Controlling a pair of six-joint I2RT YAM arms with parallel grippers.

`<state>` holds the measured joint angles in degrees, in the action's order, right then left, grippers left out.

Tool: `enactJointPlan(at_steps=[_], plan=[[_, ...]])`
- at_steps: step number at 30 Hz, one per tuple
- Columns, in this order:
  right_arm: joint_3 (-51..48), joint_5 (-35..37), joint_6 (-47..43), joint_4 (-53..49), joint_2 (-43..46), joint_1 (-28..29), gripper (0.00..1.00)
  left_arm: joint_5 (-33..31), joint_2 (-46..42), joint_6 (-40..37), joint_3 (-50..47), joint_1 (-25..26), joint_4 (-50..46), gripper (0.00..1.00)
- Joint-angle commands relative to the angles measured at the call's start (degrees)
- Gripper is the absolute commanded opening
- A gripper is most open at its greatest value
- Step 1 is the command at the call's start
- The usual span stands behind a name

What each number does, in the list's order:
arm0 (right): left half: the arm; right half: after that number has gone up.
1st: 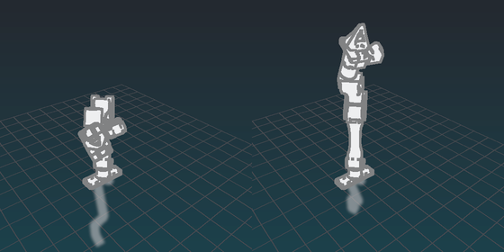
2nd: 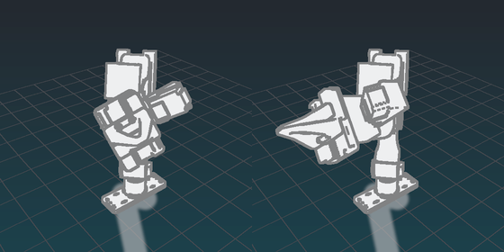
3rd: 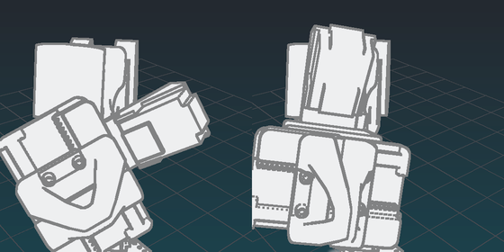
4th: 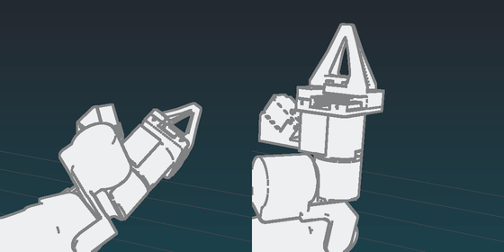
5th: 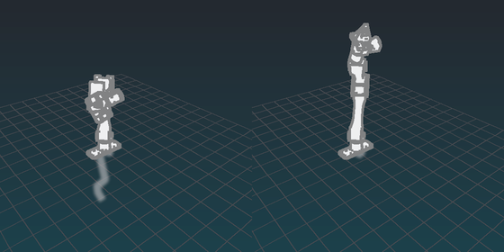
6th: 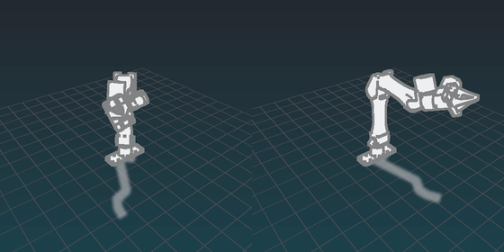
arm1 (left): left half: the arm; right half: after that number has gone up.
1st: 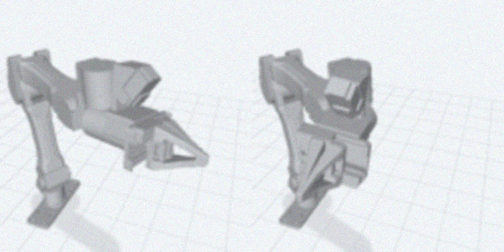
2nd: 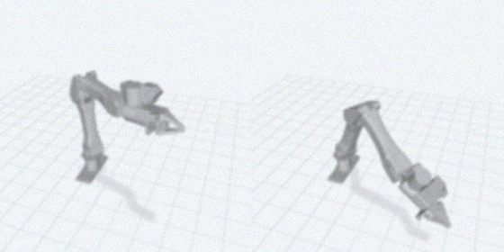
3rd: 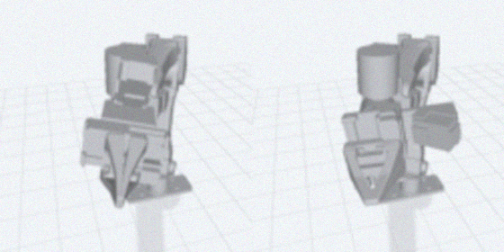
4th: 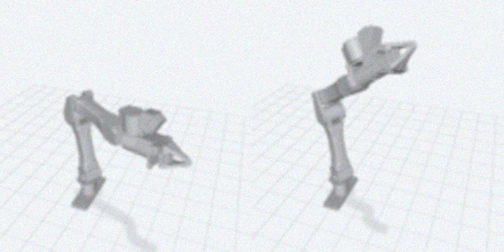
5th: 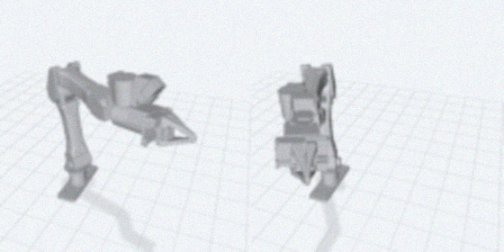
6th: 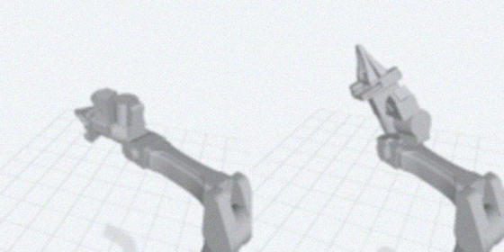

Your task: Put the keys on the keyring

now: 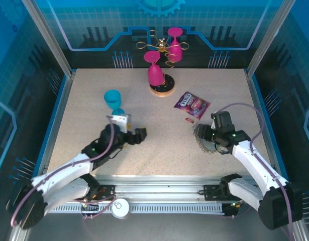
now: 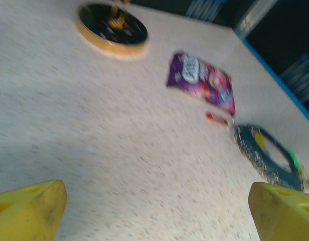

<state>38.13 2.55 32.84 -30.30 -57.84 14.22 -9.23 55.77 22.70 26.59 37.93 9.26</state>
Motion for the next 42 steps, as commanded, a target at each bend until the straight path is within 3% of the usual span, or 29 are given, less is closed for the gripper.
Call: enactJointPlan(at_steps=[1, 6, 17, 26, 34, 40, 41, 42], plan=[[0.2, 0.2, 1.4, 1.5, -4.6, 0.7, 0.47, -6.5, 7.6, 2.3, 5.8, 5.9, 1.8, 0.94], [4.3, 0.1, -0.3, 0.9, -14.4, 0.8, 0.43, -7.4, 16.7, 4.1, 11.5, 10.8, 3.1, 0.93], [8.5, -1.6, -2.4, 3.0, -24.8, 1.1, 0.27, -8.7, 20.7, 7.4, 12.1, 11.2, 2.9, 0.91], [9.4, -3.7, -2.8, 4.1, -28.5, 2.8, 0.20, -7.8, 22.5, 10.0, 9.9, 11.2, 5.4, 0.91], [10.6, -4.9, -1.3, 4.0, -30.0, 5.4, 0.06, -8.4, 22.3, 10.3, 9.1, 11.2, 5.2, 0.91], [12.0, -4.4, 0.8, 3.0, -28.7, 8.6, 0.06, -8.9, 21.4, 10.6, 8.6, 11.2, 4.7, 0.91], [11.9, -2.3, 0.8, 2.6, -27.8, 8.5, 0.12, -8.9, 21.2, 10.7, 8.5, 11.2, 4.5, 0.91], [11.9, 0.2, 0.8, 1.9, -27.1, 8.2, 0.24, -9.0, 20.9, 10.6, 8.3, 11.2, 4.5, 0.91]])
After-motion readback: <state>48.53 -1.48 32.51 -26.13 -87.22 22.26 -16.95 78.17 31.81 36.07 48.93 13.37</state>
